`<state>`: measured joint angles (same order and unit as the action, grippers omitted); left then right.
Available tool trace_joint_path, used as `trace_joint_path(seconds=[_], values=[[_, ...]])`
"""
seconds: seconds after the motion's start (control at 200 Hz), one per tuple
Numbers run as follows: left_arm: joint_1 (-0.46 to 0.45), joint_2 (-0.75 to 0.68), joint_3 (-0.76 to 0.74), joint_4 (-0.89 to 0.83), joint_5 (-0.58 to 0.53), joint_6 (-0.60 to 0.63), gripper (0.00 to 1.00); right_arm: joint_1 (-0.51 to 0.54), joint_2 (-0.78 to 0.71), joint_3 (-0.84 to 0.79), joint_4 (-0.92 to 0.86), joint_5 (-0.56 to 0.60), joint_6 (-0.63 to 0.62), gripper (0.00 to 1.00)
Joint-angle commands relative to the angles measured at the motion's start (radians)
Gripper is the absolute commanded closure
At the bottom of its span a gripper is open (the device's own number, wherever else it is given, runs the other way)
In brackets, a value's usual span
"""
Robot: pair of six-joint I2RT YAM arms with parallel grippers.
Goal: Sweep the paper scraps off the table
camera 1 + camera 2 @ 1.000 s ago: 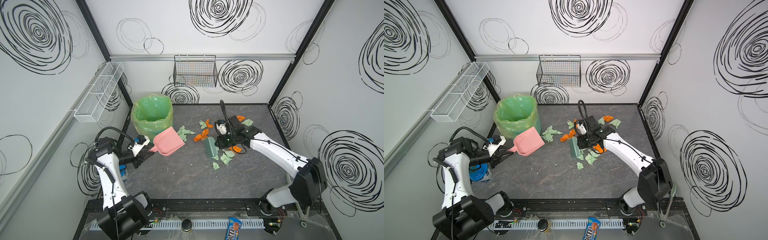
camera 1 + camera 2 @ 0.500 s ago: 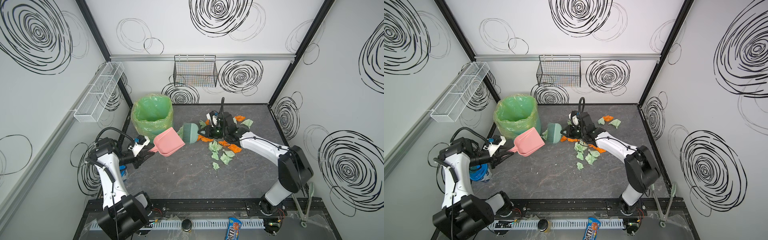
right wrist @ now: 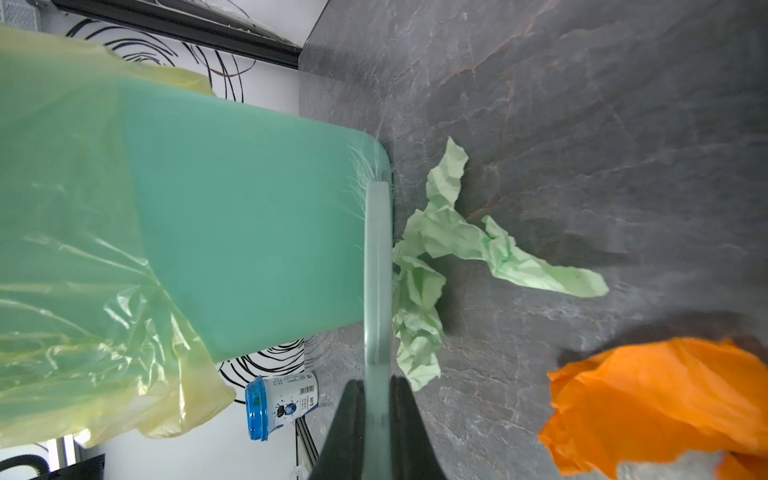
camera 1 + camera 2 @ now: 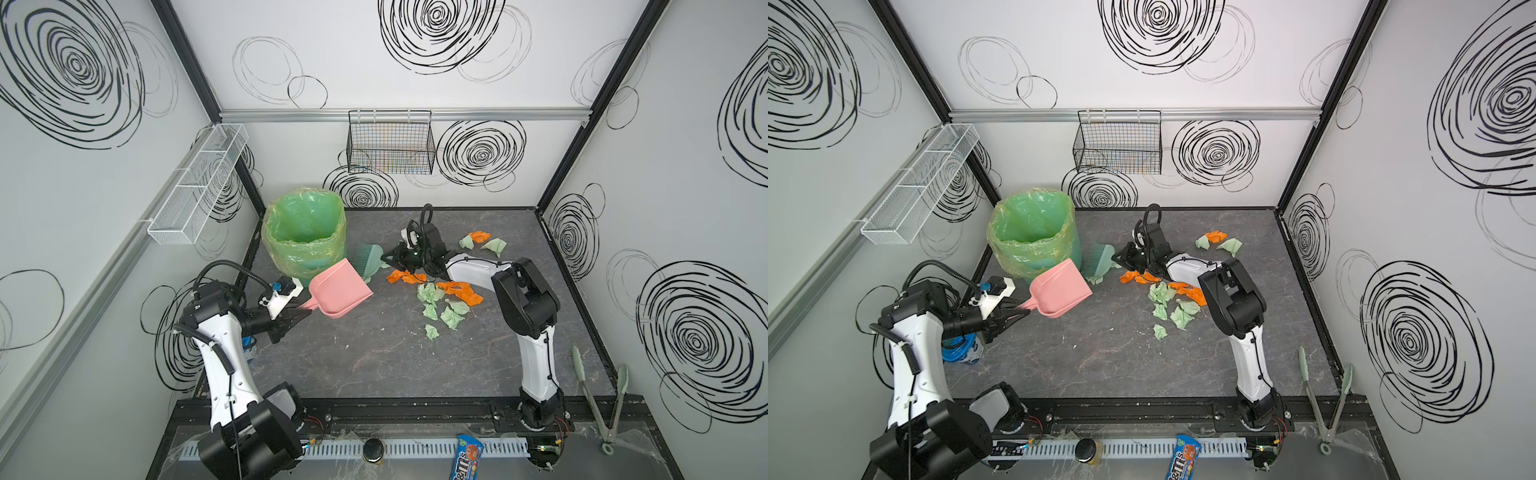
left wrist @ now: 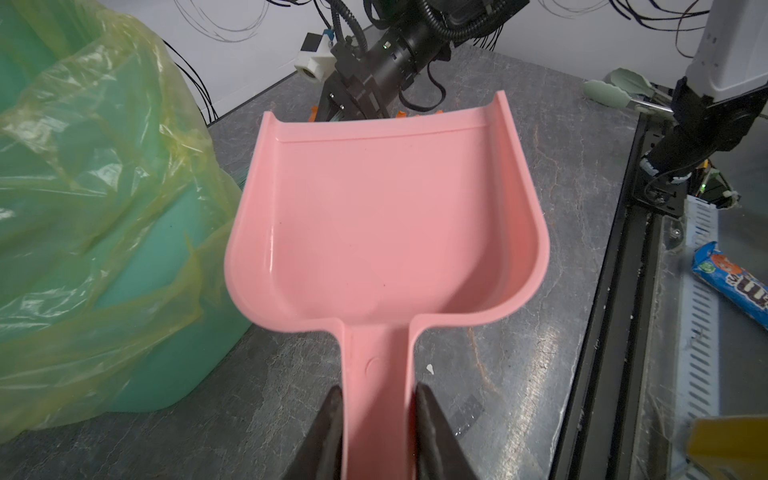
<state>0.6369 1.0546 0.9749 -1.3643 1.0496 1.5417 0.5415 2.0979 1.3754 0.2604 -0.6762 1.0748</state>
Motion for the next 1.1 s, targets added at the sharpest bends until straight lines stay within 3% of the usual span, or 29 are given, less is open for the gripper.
trace_joint_path(seconds=[0.0, 0.155, 0.535, 0.76, 0.891, 1.096], values=[[0.01, -0.01, -0.012, -0.037, 0.01, 0.031, 1.0, -0.033, -0.014, -0.065, 0.084, -0.025, 0.048, 1.0], [0.01, -0.004, -0.019, -0.038, 0.012, 0.036, 1.0, -0.074, -0.098, -0.203, 0.086, -0.029, 0.013, 1.0], [0.003, 0.027, -0.016, -0.038, 0.032, 0.037, 1.0, -0.205, -0.411, -0.402, -0.167, 0.03, -0.195, 1.0], [-0.008, 0.027, -0.02, -0.031, 0.008, 0.044, 1.0, -0.212, -0.547, -0.361, -0.286, 0.031, -0.267, 1.0], [-0.009, 0.028, -0.03, -0.017, -0.011, 0.043, 1.0, -0.212, -0.603, -0.29, -0.393, 0.125, -0.345, 1.0], [-0.009, 0.031, -0.041, -0.02, 0.002, 0.038, 1.0, -0.225, -0.541, -0.238, -0.253, 0.079, -0.257, 1.0]])
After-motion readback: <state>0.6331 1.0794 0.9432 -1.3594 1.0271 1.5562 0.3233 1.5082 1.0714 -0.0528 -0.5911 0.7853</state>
